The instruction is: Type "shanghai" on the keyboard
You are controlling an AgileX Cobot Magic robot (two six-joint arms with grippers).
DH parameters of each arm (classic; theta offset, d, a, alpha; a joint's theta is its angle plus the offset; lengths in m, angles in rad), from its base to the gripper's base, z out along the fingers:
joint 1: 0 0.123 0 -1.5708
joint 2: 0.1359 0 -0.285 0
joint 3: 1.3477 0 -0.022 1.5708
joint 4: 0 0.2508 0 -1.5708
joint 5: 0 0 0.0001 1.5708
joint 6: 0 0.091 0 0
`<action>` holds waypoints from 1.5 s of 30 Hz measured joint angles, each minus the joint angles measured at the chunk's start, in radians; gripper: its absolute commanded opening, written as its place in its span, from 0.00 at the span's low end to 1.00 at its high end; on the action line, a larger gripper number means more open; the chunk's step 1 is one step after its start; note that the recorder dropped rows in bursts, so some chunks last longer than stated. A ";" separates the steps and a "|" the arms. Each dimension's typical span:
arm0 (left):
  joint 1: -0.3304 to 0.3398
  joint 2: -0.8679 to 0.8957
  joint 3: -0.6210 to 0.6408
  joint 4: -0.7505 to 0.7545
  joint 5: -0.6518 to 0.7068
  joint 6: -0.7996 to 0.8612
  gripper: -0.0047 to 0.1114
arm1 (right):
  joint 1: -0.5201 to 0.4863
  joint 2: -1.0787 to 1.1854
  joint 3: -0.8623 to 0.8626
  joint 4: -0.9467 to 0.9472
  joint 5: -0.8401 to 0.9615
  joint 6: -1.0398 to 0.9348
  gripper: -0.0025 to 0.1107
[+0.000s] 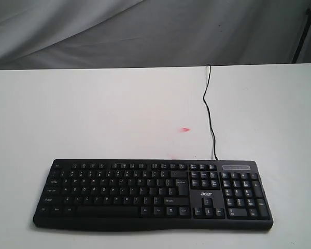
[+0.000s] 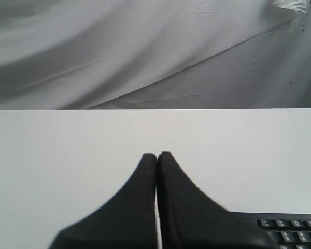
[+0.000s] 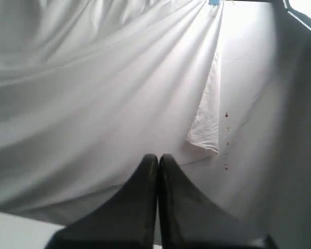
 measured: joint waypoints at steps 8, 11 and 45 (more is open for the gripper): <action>0.000 0.000 0.000 0.000 0.000 0.000 0.05 | 0.000 0.000 0.000 0.042 -0.157 0.356 0.02; 0.000 0.000 0.000 0.000 0.000 0.000 0.05 | 0.000 0.000 0.000 0.045 -0.209 0.466 0.02; 0.000 0.000 0.000 0.000 0.000 0.000 0.05 | 0.275 0.757 -0.888 -0.676 0.296 0.897 0.02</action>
